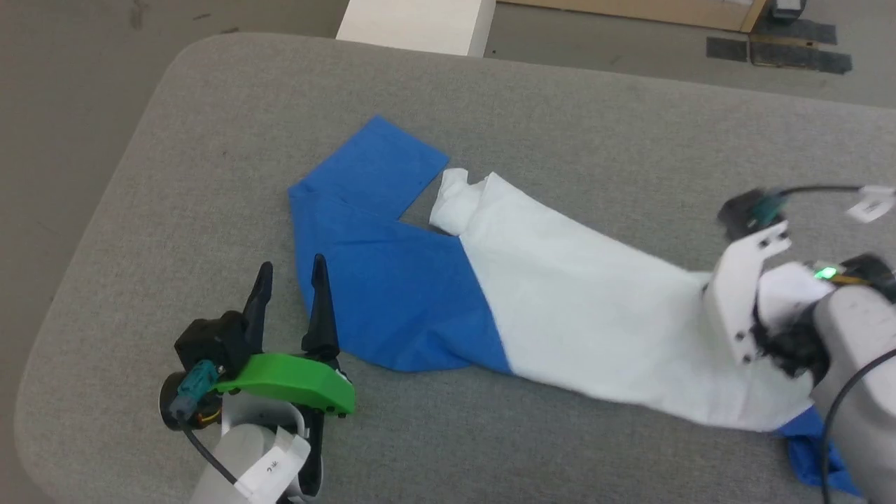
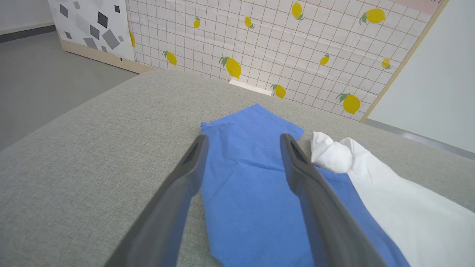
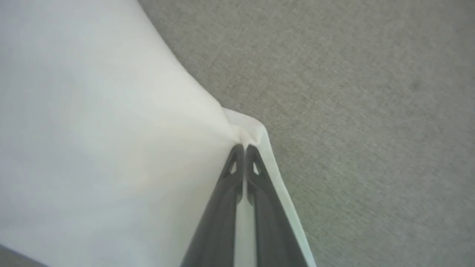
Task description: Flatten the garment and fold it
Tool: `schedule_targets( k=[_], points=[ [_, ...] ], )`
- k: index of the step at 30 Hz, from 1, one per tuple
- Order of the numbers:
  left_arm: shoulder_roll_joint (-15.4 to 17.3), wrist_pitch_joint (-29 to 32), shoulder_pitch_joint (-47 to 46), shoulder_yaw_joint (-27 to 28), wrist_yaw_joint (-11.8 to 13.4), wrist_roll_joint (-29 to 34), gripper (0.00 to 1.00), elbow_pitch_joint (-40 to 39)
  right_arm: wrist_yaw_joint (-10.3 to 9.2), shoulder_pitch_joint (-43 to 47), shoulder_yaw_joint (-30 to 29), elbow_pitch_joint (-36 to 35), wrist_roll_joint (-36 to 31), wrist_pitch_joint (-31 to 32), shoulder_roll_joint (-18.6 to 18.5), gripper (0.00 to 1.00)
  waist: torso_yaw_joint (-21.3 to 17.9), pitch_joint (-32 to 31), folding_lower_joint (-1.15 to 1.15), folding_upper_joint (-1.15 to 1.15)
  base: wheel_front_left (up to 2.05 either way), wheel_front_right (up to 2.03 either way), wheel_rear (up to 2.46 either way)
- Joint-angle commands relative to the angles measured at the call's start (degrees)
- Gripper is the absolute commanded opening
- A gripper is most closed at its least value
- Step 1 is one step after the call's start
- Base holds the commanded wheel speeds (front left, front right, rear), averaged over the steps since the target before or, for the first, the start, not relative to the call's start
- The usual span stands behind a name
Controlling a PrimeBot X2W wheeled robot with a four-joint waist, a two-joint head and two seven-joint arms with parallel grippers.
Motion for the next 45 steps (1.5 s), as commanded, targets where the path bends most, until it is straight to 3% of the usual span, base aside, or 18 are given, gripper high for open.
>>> schedule_targets(
  k=[1,7,13,16,19,20,21,24,29,34,40,45],
  points=[
    [-0.2,-0.4,-1.3,-0.1,0.3,0.0,1.0,0.0,-0.11,-1.9,-1.3,0.6,-0.3,-0.8,-0.4,0.0,0.8,0.8,0.0,0.0,0.0,0.0,0.0],
    [-0.9,-0.7,-3.0,-1.4,0.0,-0.1,1.0,0.4,-0.11,-13.6,-11.6,1.9,-6.8,-7.3,-1.1,0.0,3.5,3.4,0.0,0.0,0.0,0.0,0.0],
    [-1.6,-1.2,-4.5,-2.5,-0.1,-0.6,1.0,1.6,-0.11,-22.8,-22.1,2.4,-18.5,-18.3,1.5,0.0,6.1,5.5,0.0,0.0,0.0,0.0,0.0],
    [-1.8,-1.5,-4.5,-2.5,0.0,-0.8,1.0,2.2,-0.11,-21.6,-22.1,6.2,-20.7,-16.0,3.8,0.0,6.3,5.2,0.0,0.0,0.0,0.0,0.0],
    [-1.8,-1.7,-3.8,-2.1,0.2,-1.0,1.0,3.0,-0.11,-17.7,-20.6,11.5,-18.5,-7.8,5.8,0.0,5.3,4.1,0.0,0.0,0.0,0.0,0.0],
    [-1.8,-1.8,-3.7,-2.0,0.2,-1.0,1.0,3.2,-0.11,-16.8,-20.1,11.9,-17.6,-6.5,6.0,0.65,4.9,3.7,0.0,0.0,0.0,0.0,0.0],
    [-1.7,-1.8,-3.6,-2.0,0.1,-1.1,1.0,3.4,-0.11,-15.9,-19.7,11.6,-16.9,-6.3,6.1,1.0,4.4,3.2,0.0,0.0,0.0,0.0,0.0],
    [-1.4,-1.8,-3.5,-2.0,-0.1,-1.2,1.0,3.8,-0.11,-13.9,-19.8,10.0,-14.4,-8.4,6.1,1.0,3.2,1.9,0.0,0.0,0.0,0.0,0.0],
    [-1.0,-1.6,-3.2,-2.1,-0.4,-1.5,1.0,4.7,-0.11,-9.1,-25.3,2.7,-9.0,-20.5,8.1,1.0,1.3,-1.7,0.0,0.0,0.0,0.0,0.0],
    [-0.4,-0.7,-1.9,-2.3,-0.4,-2.0,1.0,5.2,-0.11,1.3,-31.3,-6.8,-4.8,-31.0,11.9,1.0,-0.8,-5.5,0.0,0.0,0.0,0.0,0.0],
    [0.2,0.4,-0.3,-2.6,-0.2,-2.4,1.0,4.6,-0.11,16.4,-34.1,-16.0,-3.0,-33.1,15.9,1.0,-3.4,-7.7,0.0,0.0,0.0,0.0,0.0],
    [0.2,1.5,0.0,-3.2,-0.3,-2.8,1.0,4.1,-0.11,23.7,-35.0,-19.6,-2.7,-31.7,17.9,1.0,-6.2,-8.1,0.0,0.0,0.0,0.0,0.0]
  ],
)
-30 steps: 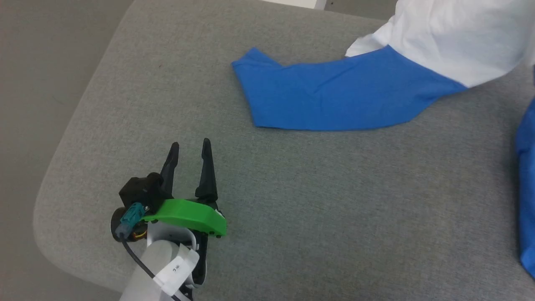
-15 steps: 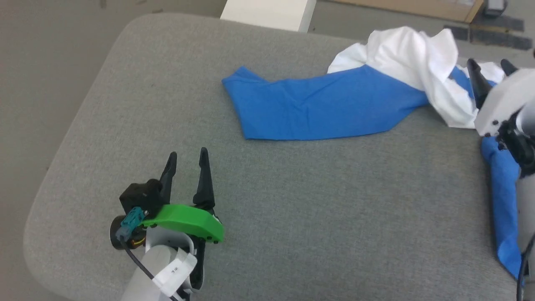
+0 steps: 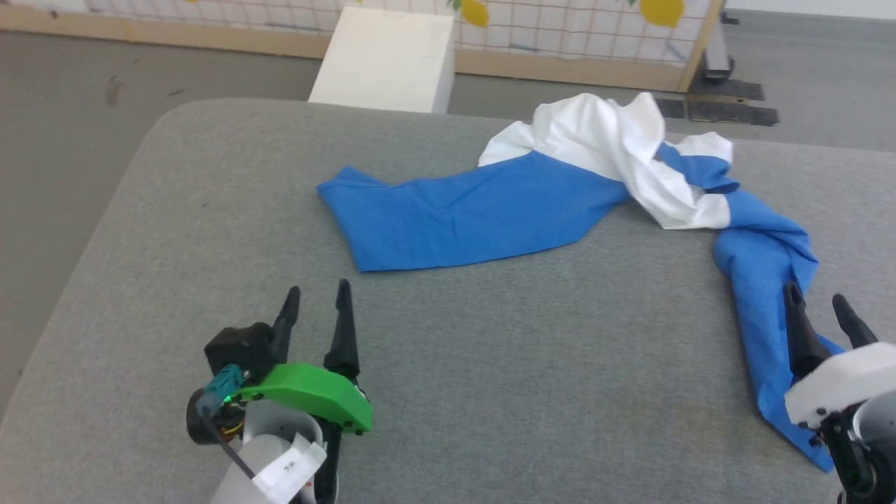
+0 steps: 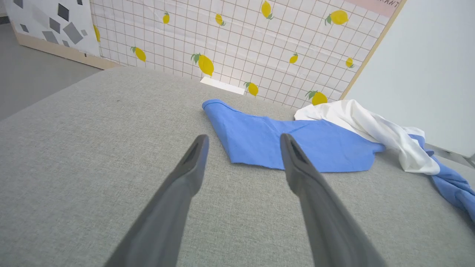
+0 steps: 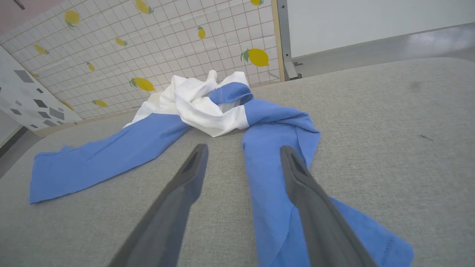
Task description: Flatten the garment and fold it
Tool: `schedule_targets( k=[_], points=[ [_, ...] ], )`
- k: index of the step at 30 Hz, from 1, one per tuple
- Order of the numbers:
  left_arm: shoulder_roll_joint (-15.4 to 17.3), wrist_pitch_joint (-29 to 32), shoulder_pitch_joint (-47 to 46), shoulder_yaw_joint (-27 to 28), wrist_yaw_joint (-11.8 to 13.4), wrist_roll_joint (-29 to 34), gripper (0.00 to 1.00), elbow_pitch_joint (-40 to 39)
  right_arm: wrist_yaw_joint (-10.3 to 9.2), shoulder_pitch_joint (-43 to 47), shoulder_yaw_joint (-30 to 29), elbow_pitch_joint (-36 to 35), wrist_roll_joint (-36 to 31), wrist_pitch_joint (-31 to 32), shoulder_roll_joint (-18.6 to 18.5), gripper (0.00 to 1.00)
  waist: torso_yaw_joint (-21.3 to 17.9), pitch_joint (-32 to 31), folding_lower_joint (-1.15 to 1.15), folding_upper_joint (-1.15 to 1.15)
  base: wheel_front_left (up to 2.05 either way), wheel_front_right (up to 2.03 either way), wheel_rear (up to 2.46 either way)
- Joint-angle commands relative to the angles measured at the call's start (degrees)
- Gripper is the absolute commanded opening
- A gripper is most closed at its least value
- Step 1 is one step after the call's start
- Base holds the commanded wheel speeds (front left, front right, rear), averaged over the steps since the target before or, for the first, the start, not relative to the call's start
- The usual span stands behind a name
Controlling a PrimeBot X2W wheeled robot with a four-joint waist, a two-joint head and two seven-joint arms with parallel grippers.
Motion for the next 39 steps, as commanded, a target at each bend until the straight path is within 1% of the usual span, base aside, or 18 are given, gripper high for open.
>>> schedule_targets(
  k=[1,4,6,7,8,11,14,16,20,23,27,28,30,33,39],
  points=[
    [0.2,0.8,-0.5,-0.7,-0.5,0.0,1.0,-0.1,-0.08,1.1,-0.4,-1.0,0.3,0.2,0.4,1.0,-2.7,-1.0,0.0,0.0,0.0,0.0,0.0],
    [-0.1,4.2,-4.1,-2.5,-1.1,0.2,1.0,0.7,-0.08,2.4,-0.8,-2.2,0.2,0.8,0.8,1.0,-3.7,-0.1,0.0,0.0,0.0,0.0,0.0],
    [-0.4,8.2,-8.6,-4.2,-1.8,0.3,1.0,2.4,-0.08,2.5,-1.0,-3.1,0.2,1.4,1.0,1.0,-4.6,0.8,0.0,0.0,0.0,0.0,0.0],
    [-0.7,11.7,-11.1,-4.8,-2.0,-0.4,1.0,4.4,-0.08,2.3,-0.8,-3.5,0.3,1.6,1.1,1.0,-5.3,1.6,0.0,0.0,0.0,0.0,0.0],
    [-0.7,15.6,-14.0,-5.6,-1.6,-0.2,1.0,6.8,-0.08,2.0,-0.6,-4.0,0.3,1.9,1.1,1.0,-6.0,2.4,0.0,0.0,0.0,0.0,0.0],
    [-0.9,24.7,-21.6,-6.4,0.0,-0.2,1.0,12.7,-0.08,0.4,0.3,-5.2,0.5,2.4,1.2,1.0,-8.2,5.1,0.0,0.0,0.0,0.0,0.0],
    [-0.9,35.7,-28.3,-7.7,2.4,0.5,1.0,19.9,-0.08,-0.9,0.8,-5.9,0.7,2.7,1.2,1.0,-10.2,7.8,0.0,0.0,0.0,0.0,0.0],
    [-0.2,40.7,-31.8,-8.8,3.5,1.7,1.0,23.4,-0.08,-1.7,1.3,-5.9,0.8,2.7,1.2,1.0,-11.6,9.3,0.0,0.0,0.0,0.0,0.0],
    [1.0,47.8,-36.1,-10.2,4.5,3.0,1.0,28.6,-0.08,-2.5,2.4,-5.8,0.6,2.4,1.2,1.0,-13.7,12.0,0.0,0.0,0.0,0.0,0.0],
    [1.2,49.8,-37.0,-10.3,4.7,2.8,1.0,30.7,-0.08,-2.9,2.6,-5.3,0.7,2.0,1.2,1.0,-14.6,13.1,0.0,0.0,0.0,0.0,0.0],
    [0.7,54.4,-35.3,-10.3,4.7,1.1,1.0,34.1,-0.08,-3.1,2.8,-4.4,1.0,1.6,1.2,1.0,-15.1,13.4,0.0,0.0,0.0,0.0,0.0],
    [0.7,54.7,-34.8,-10.1,4.6,0.6,0.45,34.3,-0.08,-3.0,2.8,-4.2,1.0,1.5,1.2,1.0,-15.1,13.3,0.0,0.0,0.0,0.0,0.0],
    [0.6,53.8,-33.9,-9.5,4.2,-0.3,0.0,34.3,-0.08,-2.9,2.6,-4.0,0.9,1.3,1.2,1.0,-14.7,13.2,0.0,0.0,0.0,0.0,0.0],
    [0.5,51.6,-32.9,-8.7,3.3,-1.5,0.0,33.6,-0.08,-2.9,2.1,-3.7,0.7,1.1,1.2,1.0,-13.5,12.7,0.0,0.0,0.0,0.0,0.0],
    [0.1,46.0,-32.3,-6.5,0.7,-4.4,0.0,31.0,-0.08,-2.5,2.0,-3.2,0.1,1.2,1.2,1.0,-10.3,10.5,0.0,0.0,0.0,0.0,0.0]
  ],
)
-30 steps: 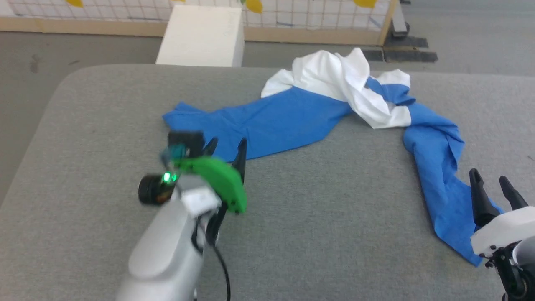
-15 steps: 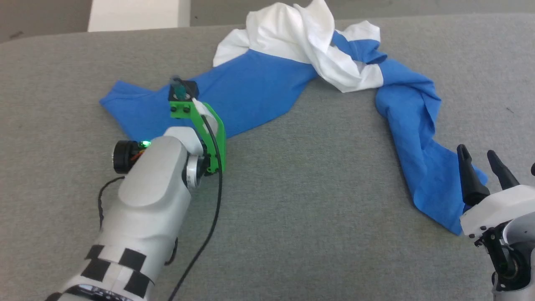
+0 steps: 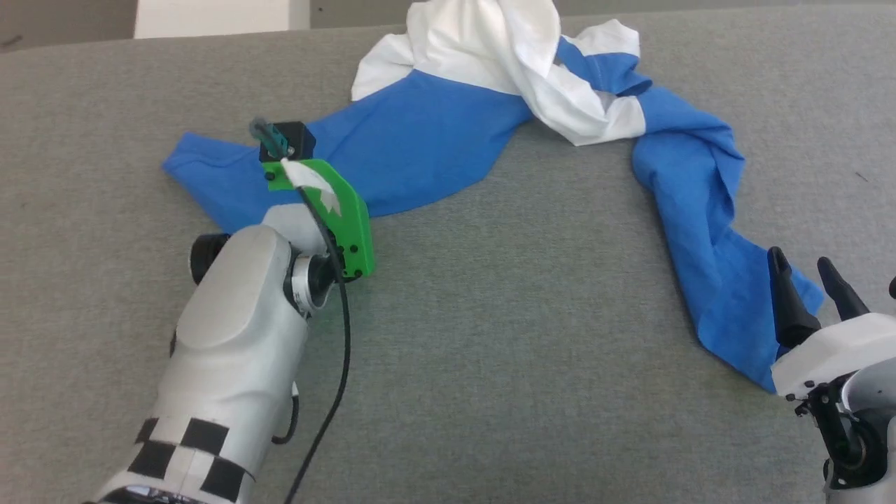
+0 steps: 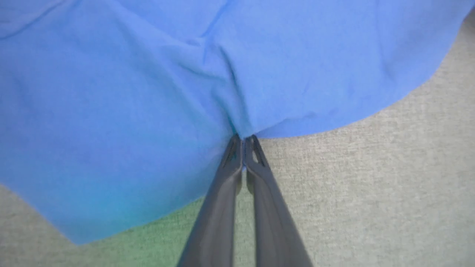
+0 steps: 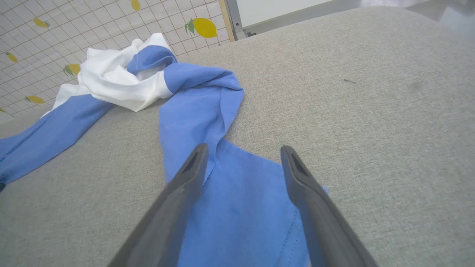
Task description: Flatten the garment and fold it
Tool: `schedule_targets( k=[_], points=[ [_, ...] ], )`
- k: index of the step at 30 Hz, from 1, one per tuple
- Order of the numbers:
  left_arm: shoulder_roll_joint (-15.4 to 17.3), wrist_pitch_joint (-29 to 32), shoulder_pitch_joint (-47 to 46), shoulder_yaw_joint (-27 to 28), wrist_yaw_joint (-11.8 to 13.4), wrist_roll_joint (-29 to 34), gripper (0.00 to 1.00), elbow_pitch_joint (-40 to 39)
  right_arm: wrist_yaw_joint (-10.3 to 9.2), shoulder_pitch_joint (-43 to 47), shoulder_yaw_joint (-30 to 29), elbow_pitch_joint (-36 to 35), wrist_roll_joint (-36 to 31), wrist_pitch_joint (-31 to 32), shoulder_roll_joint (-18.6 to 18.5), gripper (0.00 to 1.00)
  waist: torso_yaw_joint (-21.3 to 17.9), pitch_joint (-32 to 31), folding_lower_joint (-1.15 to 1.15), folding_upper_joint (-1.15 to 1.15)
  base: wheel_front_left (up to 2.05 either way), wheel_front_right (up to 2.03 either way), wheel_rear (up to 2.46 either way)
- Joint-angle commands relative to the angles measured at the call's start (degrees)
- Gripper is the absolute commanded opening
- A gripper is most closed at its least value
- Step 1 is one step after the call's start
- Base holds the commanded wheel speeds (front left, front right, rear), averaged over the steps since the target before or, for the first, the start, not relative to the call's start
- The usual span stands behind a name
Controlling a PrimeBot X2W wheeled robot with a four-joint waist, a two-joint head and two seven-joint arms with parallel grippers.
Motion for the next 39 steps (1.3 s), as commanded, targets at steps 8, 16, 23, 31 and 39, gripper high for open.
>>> schedule_targets(
  k=[8,16,23,31,39],
  points=[
    [0.6,-7.9,5.8,6.2,-2.6,-6.3,0.0,-10.0,-0.08,1.8,-0.5,2.5,-0.8,-0.1,0.1,1.0,7.1,-8.0,0.0,0.0,0.0,0.0,0.0],
    [7.5,-4.8,16.5,12.0,3.2,-7.7,0.0,-31.8,-0.08,5.5,-2.3,4.8,-1.1,-0.3,0.1,1.0,12.3,-13.8,0.0,0.0,0.0,0.0,0.0],
    [13.7,-0.3,30.4,21.8,15.7,-6.4,0.0,-47.3,-0.08,6.5,-2.0,6.3,-1.2,-0.8,0.1,1.0,12.6,-16.1,0.0,0.0,0.0,0.0,0.0],
    [9.7,3.7,43.8,24.4,20.4,-10.5,0.44,-43.3,-0.08,7.0,-1.6,6.9,-1.3,-1.0,0.1,1.0,10.9,-16.1,0.0,0.0,0.0,0.0,0.0],
    [8.2,-13.5,41.3,27.2,14.9,-7.8,1.0,-44.8,-0.08,5.9,0.1,6.1,-2.1,0.4,0.1,1.0,10.2,-15.3,0.0,0.0,0.0,0.0,0.0]
  ],
)
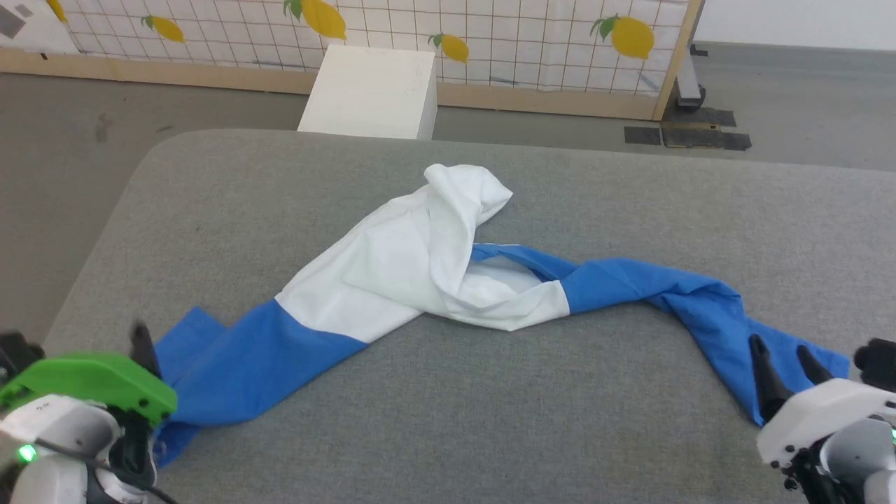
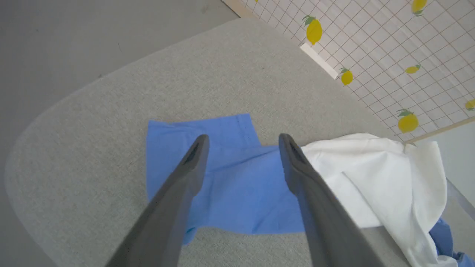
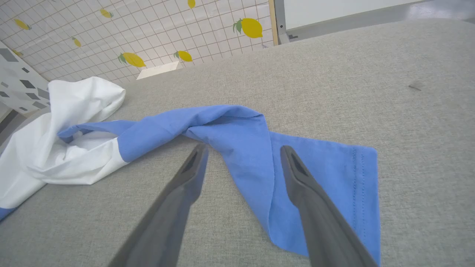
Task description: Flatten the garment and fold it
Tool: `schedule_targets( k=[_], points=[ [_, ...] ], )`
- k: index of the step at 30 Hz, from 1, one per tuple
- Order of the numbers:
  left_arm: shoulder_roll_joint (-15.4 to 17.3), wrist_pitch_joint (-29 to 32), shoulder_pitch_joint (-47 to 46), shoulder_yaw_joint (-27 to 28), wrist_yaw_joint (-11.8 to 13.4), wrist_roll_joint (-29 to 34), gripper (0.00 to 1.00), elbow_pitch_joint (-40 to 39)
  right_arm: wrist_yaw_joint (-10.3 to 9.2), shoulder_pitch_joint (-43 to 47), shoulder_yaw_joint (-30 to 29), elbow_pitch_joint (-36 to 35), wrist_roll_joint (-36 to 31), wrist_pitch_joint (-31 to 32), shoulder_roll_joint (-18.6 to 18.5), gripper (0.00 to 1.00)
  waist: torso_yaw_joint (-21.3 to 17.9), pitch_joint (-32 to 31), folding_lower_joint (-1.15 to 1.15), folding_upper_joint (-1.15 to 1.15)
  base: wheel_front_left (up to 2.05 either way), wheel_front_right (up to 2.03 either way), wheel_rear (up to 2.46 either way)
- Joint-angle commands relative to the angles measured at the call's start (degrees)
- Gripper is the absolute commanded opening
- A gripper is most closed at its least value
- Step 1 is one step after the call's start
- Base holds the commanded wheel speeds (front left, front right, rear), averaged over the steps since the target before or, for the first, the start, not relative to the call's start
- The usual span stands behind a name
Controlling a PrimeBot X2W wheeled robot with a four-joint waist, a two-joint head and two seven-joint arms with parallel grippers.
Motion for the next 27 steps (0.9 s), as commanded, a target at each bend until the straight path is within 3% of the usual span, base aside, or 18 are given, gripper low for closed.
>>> schedule_targets(
  k=[1,7,11,17,24,25,26,27],
  points=[
    [0.7,-4.1,-1.5,0.1,-1.8,1.9,1.0,-1.0,-0.08,-0.9,0.6,-0.5,-0.8,0.7,0.0,1.0,0.0,0.5,0.0,0.0,0.0,0.0,0.0],
    [0.9,-24.1,-1.7,-3.5,-10.4,8.8,1.0,-2.8,-0.08,-5.4,2.9,0.2,-5.4,8.3,-1.4,1.0,0.6,2.8,0.0,0.0,0.0,0.0,0.0],
    [-0.8,-33.3,-1.3,-6.8,-13.6,12.1,1.0,-0.8,-0.08,-11.5,6.1,3.5,-8.4,15.4,-3.6,1.0,1.4,5.2,0.0,0.0,0.0,0.0,0.0],
    [-3.9,-36.2,-3.8,-9.1,-15.3,14.9,1.0,1.7,-0.08,-19.8,13.1,11.5,-12.0,23.1,-8.2,1.0,3.3,9.1,0.0,0.0,0.0,0.0,0.0],
    [-6.5,-36.5,-6.2,-9.1,-16.7,16.9,1.0,3.6,-0.08,-24.3,19.9,19.6,-12.5,25.1,-11.1,1.0,4.7,11.5,0.0,0.0,0.0,0.0,0.0],
    [-6.8,-36.5,-6.3,-8.9,-17.0,17.1,1.0,3.9,-0.08,-24.5,20.5,20.6,-11.9,25.6,-11.2,0.83,4.7,11.6,0.0,0.0,0.0,0.0,0.0],
    [-7.0,-36.5,-6.3,-8.9,-17.2,17.3,1.0,4.2,-0.08,-24.7,20.9,21.2,-11.3,25.8,-11.4,0.47,4.7,11.6,0.0,0.0,0.0,0.0,0.0],
    [-7.3,-36.6,-6.4,-8.7,-17.4,17.6,1.0,4.4,-0.08,-24.8,21.7,21.4,-10.2,25.7,-11.7,0.0,4.6,11.4,0.0,0.0,0.0,0.0,0.0]
  ],
)
